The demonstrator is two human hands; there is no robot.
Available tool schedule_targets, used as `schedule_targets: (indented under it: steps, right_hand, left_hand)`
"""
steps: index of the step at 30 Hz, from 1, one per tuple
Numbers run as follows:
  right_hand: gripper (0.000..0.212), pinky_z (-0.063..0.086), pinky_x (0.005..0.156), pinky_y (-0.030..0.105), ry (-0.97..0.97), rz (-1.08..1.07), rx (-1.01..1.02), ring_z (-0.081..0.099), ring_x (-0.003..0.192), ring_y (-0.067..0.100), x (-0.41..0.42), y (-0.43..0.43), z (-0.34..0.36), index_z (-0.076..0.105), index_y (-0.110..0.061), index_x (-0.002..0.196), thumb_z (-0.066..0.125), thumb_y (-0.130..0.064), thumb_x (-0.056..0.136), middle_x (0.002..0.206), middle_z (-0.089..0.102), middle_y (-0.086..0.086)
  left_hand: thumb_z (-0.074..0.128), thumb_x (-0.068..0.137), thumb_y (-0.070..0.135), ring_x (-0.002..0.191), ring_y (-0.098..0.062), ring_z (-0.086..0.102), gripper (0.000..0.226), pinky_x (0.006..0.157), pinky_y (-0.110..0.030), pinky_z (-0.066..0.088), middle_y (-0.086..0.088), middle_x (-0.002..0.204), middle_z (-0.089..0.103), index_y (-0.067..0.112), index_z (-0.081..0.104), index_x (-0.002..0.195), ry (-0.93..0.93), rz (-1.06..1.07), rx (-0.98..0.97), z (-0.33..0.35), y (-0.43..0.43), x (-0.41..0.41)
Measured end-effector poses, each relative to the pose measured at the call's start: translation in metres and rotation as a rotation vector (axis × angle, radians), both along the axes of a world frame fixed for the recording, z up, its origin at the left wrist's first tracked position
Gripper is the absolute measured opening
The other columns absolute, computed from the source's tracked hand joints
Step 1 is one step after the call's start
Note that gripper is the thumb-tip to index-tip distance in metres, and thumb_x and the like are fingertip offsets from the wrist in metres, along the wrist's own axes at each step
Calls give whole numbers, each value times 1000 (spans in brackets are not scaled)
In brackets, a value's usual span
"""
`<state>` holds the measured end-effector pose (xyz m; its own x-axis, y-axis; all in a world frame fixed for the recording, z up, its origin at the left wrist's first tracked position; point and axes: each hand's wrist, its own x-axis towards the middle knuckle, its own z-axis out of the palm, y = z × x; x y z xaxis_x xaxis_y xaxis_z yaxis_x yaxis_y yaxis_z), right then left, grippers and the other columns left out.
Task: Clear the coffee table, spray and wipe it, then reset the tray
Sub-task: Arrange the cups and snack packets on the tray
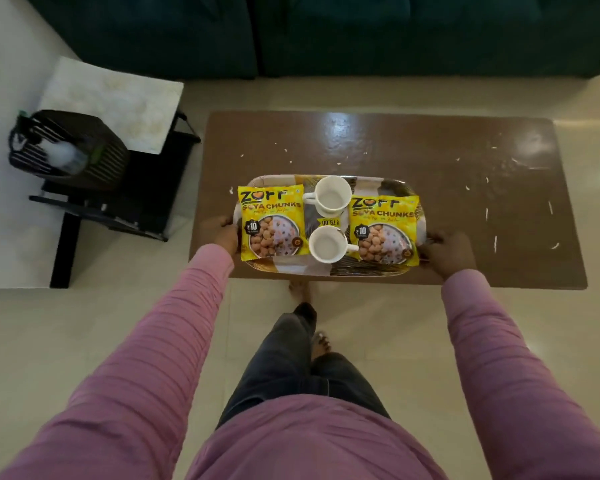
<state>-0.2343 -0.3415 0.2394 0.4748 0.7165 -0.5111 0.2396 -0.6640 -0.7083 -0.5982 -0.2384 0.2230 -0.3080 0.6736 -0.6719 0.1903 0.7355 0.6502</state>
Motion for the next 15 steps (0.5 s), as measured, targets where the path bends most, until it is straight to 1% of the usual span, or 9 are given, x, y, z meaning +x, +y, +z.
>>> schedule_targets:
  steps: [1, 2, 3, 4, 5, 7, 9, 13, 15]
  right_hand:
    - [18, 51, 42, 25, 10, 13, 1, 56, 59, 25, -8, -3, 6, 67, 4, 96, 61, 9, 80, 66, 59, 10]
    - [21, 51, 40, 22, 34, 8, -1, 55, 58, 24, -16, -5, 11, 66, 1, 97, 60, 11, 80, 67, 59, 9]
    - [22, 50, 40, 20, 61, 1, -2, 55, 59, 24, -26, -6, 17, 65, -1, 98, 60, 12, 80, 68, 59, 9]
    - [22, 51, 40, 20, 80, -6, -6, 57, 61, 24, -35, -8, 21, 64, 0, 98, 60, 12, 81, 69, 60, 10]
    - [21, 53, 42, 22, 89, -5, -7, 59, 63, 26, -44, -8, 24, 64, 3, 99, 60, 12, 80, 70, 61, 11]
    - [22, 55, 45, 24, 89, 0, -4, 61, 68, 27, -64, -7, 28, 64, 7, 102, 62, 10, 81, 72, 62, 12]
    - [21, 54, 45, 22, 97, -14, -10, 61, 66, 25, -86, -3, 32, 62, 5, 103, 62, 9, 82, 73, 62, 10]
    - [23, 54, 44, 24, 92, -18, -2, 61, 64, 23, -149, 13, 40, 63, 2, 105, 61, 9, 83, 73, 63, 10]
    - [22, 54, 44, 25, 79, -19, 5, 62, 63, 24, -183, 20, 42, 63, 1, 103, 61, 9, 82, 74, 63, 10]
  left_hand:
    - [61, 90, 10, 62, -22, 59, 19, 64, -34, 56, 2, 53, 64, 18, 70, 75, 1, -24, 13, 9, -8, -10]
    - [59, 90, 3, 63, -22, 59, 19, 62, -32, 57, -3, 61, 66, 16, 72, 88, -10, -37, 26, 14, -14, -20]
    - [57, 90, -3, 67, -24, 62, 22, 65, -34, 57, -8, 71, 67, 10, 72, 100, -13, -53, 32, 22, -20, -29]
    - [55, 89, -6, 73, -26, 64, 26, 70, -37, 57, -10, 80, 68, 7, 70, 106, -7, -49, 36, 27, -23, -40]
    - [54, 89, -7, 77, -27, 64, 28, 75, -40, 57, -12, 86, 68, 5, 70, 109, -5, -42, 48, 32, -25, -50]
    - [53, 91, -6, 80, -26, 65, 29, 78, -39, 57, -10, 91, 68, 7, 68, 112, -1, -40, 59, 40, -29, -72]
    - [52, 94, -4, 79, -25, 65, 32, 76, -35, 55, -7, 95, 68, 12, 66, 118, -34, -17, 75, 46, -29, -94]
    - [50, 96, -2, 81, -22, 64, 32, 70, -33, 54, -9, 104, 67, 7, 62, 124, -64, 4, 111, 54, -16, -155]
    - [52, 95, -1, 81, -22, 64, 33, 71, -33, 54, -9, 103, 66, 6, 61, 125, -58, 10, 125, 59, -8, -187]
